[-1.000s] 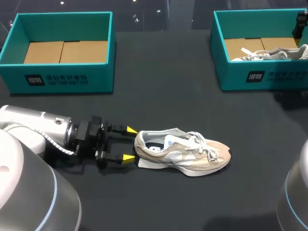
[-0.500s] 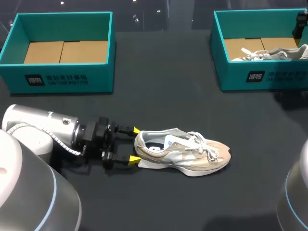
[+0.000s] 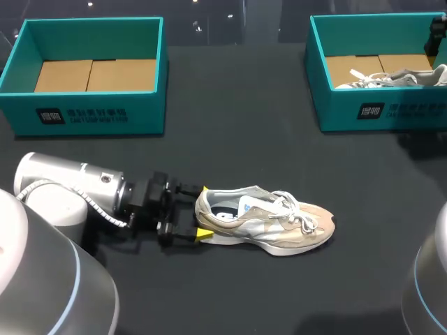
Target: Take the shoe out of the shoebox, open the shoe tongue, remove and reinsert the insole, then place the shoe into the shoebox
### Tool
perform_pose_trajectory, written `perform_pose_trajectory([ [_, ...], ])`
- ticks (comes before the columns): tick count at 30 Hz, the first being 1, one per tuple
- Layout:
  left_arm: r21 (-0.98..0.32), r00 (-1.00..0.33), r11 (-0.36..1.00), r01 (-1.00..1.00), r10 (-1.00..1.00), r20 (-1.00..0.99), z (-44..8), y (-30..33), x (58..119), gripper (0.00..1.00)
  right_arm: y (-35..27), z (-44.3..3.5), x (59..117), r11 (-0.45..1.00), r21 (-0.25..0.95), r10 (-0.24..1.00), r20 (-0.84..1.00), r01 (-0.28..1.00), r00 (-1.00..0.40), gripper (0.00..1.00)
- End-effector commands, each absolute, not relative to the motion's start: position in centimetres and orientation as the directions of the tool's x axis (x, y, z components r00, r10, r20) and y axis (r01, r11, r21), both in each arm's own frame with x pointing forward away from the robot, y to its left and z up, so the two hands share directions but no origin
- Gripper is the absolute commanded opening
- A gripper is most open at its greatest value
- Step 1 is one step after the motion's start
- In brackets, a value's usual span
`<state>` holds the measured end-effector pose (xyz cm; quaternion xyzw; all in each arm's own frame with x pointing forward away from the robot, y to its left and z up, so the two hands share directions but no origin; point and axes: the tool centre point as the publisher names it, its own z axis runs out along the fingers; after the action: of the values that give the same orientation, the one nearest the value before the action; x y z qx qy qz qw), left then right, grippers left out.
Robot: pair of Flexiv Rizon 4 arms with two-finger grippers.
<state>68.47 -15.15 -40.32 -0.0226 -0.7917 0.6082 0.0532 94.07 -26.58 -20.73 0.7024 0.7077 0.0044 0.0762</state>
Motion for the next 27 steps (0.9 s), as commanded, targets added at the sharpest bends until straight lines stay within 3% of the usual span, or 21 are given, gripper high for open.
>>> perform_pose_trajectory([
  [1,-0.966,-0.994,0.258,-0.027,0.099,0.054,-40.6,-16.0,68.3,1.0,-26.5,-20.7,94.0,0.012,0.115,0.995,-0.103,0.993,0.0,1.0],
  [18,-0.97,-0.994,0.243,-0.026,0.098,0.051,-40.9,-17.8,68.3,0.98,-26.5,-20.7,94.0,0.012,0.115,0.995,-0.103,0.993,0.0,1.0],
  [19,-0.97,-0.994,0.243,-0.025,0.099,0.051,-40.9,-17.9,68.3,0.91,-26.5,-20.7,94.0,0.012,0.115,0.995,-0.103,0.993,0.0,1.0],
  [21,-0.969,-0.994,0.244,-0.025,0.1,0.051,-41.0,-18.0,68.3,0.42,-26.5,-20.7,94.0,0.012,0.115,0.995,-0.103,0.993,0.0,1.0],
  [22,-0.969,-0.994,0.244,-0.025,0.1,0.051,-41.0,-18.0,68.3,0.33,-26.5,-20.7,94.0,0.012,0.115,0.995,-0.103,0.993,0.0,1.0],
  [23,-0.969,-0.994,0.245,-0.024,0.101,0.05,-41.1,-18.1,68.3,0.0,-26.5,-20.7,94.0,0.012,0.115,0.995,-0.103,0.993,0.0,1.0],
  [27,-0.969,-0.994,0.244,-0.026,0.095,0.05,-41.2,-18.0,68.3,0.0,-26.5,-20.7,94.0,0.012,0.115,0.995,-0.103,0.993,0.0,1.0],
])
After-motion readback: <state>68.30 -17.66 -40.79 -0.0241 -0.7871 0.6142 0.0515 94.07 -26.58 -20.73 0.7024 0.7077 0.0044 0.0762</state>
